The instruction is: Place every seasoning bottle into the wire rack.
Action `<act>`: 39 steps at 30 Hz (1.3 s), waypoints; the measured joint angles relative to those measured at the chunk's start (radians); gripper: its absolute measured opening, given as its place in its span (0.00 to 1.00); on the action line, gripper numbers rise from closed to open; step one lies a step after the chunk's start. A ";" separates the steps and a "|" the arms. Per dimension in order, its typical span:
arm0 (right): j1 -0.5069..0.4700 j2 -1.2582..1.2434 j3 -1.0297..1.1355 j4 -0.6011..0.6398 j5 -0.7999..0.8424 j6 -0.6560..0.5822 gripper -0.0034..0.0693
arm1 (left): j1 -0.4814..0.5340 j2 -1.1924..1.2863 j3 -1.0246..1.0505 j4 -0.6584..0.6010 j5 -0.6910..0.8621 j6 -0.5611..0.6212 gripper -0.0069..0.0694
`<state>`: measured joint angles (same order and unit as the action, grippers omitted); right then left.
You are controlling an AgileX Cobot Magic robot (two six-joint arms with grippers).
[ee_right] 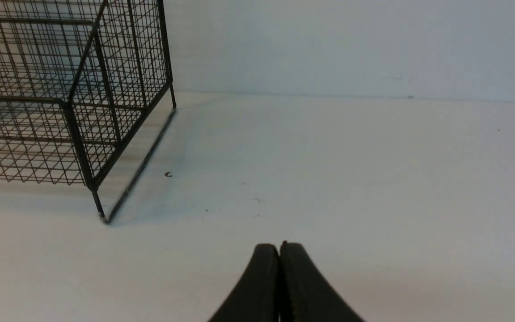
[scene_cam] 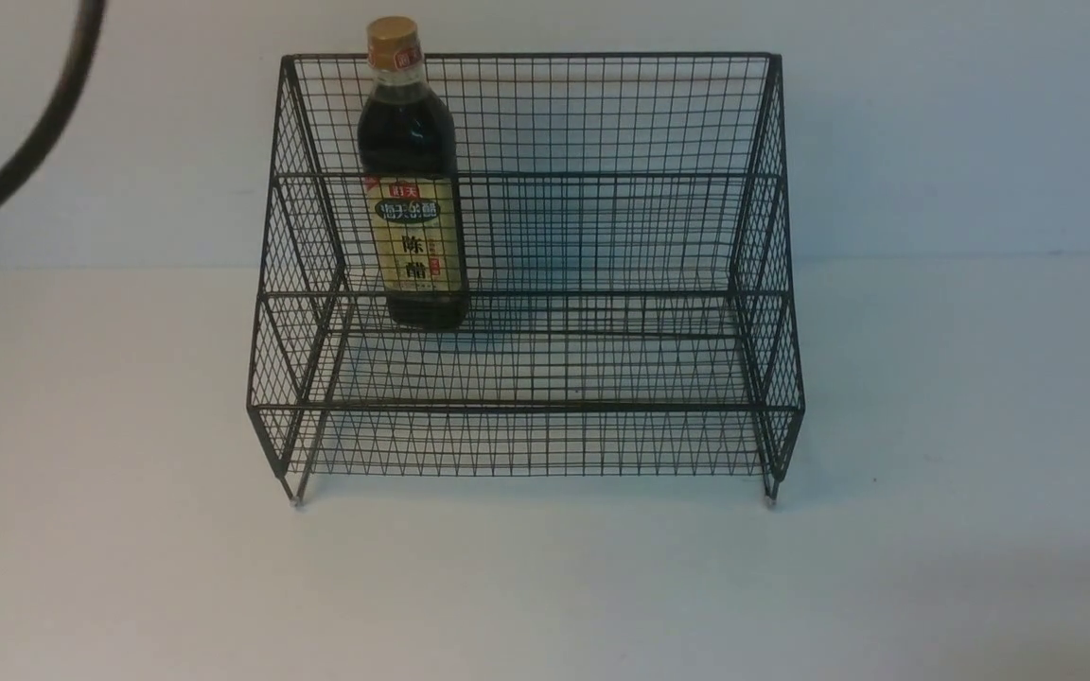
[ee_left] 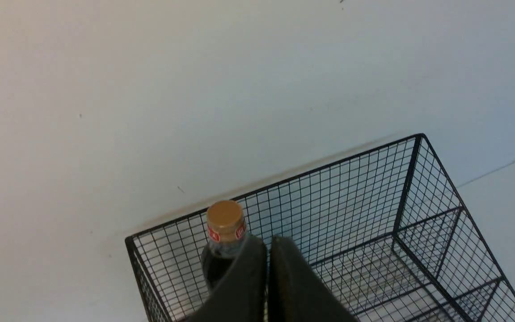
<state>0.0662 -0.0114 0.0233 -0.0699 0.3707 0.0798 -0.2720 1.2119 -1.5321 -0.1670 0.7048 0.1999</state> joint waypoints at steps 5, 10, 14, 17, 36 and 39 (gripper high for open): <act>0.000 0.000 0.000 0.000 0.000 0.000 0.03 | 0.000 -0.274 0.342 0.008 -0.119 -0.088 0.08; 0.000 0.000 0.000 0.000 0.000 0.000 0.03 | 0.000 -0.562 0.732 -0.031 -0.250 -0.112 0.08; 0.000 0.000 0.000 0.000 0.000 0.000 0.03 | 0.000 -0.706 0.883 -0.074 -0.271 -0.112 0.08; 0.000 0.000 0.000 0.000 0.000 0.000 0.03 | 0.000 -0.868 1.034 -0.137 -0.272 -0.112 0.08; 0.000 0.000 0.000 0.000 0.000 0.000 0.03 | 0.000 -1.121 1.180 -0.152 -0.266 0.036 0.08; 0.000 0.000 0.000 0.000 0.000 0.000 0.03 | 0.006 -1.141 1.222 -0.067 -0.267 -0.006 0.08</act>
<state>0.0662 -0.0114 0.0233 -0.0699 0.3707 0.0798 -0.2660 0.0705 -0.3102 -0.2337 0.4377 0.1936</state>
